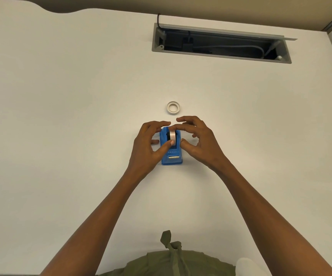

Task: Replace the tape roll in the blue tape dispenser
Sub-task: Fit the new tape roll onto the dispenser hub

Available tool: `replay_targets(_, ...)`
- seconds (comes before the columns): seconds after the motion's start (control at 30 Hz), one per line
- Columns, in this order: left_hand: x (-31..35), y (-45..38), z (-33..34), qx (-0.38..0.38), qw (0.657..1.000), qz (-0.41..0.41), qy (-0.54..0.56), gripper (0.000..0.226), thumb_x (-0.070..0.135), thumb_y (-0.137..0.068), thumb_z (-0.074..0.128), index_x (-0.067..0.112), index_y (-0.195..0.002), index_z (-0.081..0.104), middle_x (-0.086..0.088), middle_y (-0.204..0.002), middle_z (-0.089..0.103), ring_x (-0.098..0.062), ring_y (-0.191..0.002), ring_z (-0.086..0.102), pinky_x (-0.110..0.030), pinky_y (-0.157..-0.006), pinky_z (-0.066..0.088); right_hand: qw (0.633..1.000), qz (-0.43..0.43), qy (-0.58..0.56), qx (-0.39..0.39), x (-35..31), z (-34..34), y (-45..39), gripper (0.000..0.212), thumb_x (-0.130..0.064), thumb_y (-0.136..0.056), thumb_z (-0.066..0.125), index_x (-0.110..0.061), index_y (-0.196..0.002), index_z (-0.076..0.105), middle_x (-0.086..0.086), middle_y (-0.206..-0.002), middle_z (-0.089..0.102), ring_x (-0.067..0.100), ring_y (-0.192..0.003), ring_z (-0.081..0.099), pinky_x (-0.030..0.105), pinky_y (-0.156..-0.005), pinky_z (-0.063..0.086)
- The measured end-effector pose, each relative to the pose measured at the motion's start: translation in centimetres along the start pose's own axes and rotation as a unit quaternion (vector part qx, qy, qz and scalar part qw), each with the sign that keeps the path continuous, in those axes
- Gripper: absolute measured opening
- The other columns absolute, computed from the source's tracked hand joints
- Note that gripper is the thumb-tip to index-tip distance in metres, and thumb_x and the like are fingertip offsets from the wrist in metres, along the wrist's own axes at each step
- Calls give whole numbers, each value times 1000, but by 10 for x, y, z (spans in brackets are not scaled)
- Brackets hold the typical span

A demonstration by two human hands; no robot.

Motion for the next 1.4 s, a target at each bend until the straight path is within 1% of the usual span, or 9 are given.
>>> replay_targets(0.17,-2,-1,-2,0,1000,-13,1,45,21,-80,70,16,-122,56,-8,-127,52,-20,-113,54,-33,-89,53,1000,9,-3,-4,2,1,-1,40,-7,-80,64,-19,-118,64,-2,-128,52,13,-116,49,4,-85,33)
replay_targets(0.3,0,-2,-3,4,1000,-3,-1,46,22,-81,69,17,-124,56,-6,-127,52,-18,-113,55,-32,-88,54,999,18,-24,-12,0,3,-2,40,-25,-79,67,-22,-119,63,-5,-125,52,9,-113,49,2,-78,37)
replay_targets(0.6,-4,1,-2,-6,1000,7,-15,37,19,-81,68,15,-118,61,-7,-127,51,-17,-116,52,-29,-87,52,997,43,-59,-6,2,5,-10,33,-17,-82,69,-22,-114,66,-9,-112,55,2,-102,52,2,-67,40)
replay_targets(0.73,-5,-1,-2,-11,1000,3,-15,38,20,-81,69,19,-118,60,-6,-127,50,-15,-114,52,-25,-86,51,996,45,-71,-1,3,7,-9,32,-17,-84,67,-22,-116,65,-9,-112,55,5,-101,55,11,-67,45)
replay_targets(0.83,-5,-3,-1,-17,1000,3,-15,37,23,-81,69,21,-117,60,-3,-126,50,-12,-113,52,-21,-85,50,994,44,-98,14,3,6,-3,39,-19,-85,66,-23,-124,58,-5,-122,58,9,-109,57,19,-74,48)
replay_targets(0.93,-4,-5,-1,-18,1000,-3,-11,36,24,-81,69,23,-117,60,-3,-125,51,-12,-112,52,-22,-85,51,989,38,-131,47,2,3,3,33,-9,-84,64,-24,-113,59,-1,-123,60,11,-110,59,29,-78,51)
replay_targets(1.1,-5,-6,0,-20,1000,-5,-11,35,22,-83,67,23,-117,60,-4,-125,50,-11,-112,51,-18,-84,49,995,2,-77,61,1,1,8,25,2,-79,61,-16,-93,70,5,-120,58,12,-109,55,23,-76,49)
replay_targets(1.23,-4,-4,1,-23,1000,-6,-12,37,21,-83,66,20,-120,58,-5,-125,50,-13,-113,52,-24,-86,50,997,-1,-61,56,2,1,7,28,4,-80,61,-13,-100,72,7,-121,57,14,-111,54,25,-77,51)
replay_targets(1.4,-3,-4,0,-22,1000,-7,-12,41,21,-84,65,19,-124,57,-6,-125,50,-15,-114,52,-28,-89,52,997,1,-63,54,1,1,7,32,1,-82,61,-17,-107,70,6,-120,56,12,-110,54,19,-76,50)
Point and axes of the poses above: each hand's wrist, its own y-axis away from the middle knuckle, its own z-axis out of the palm, x = y × z, the point moved 2 cm from there along -y, towards the middle knuckle
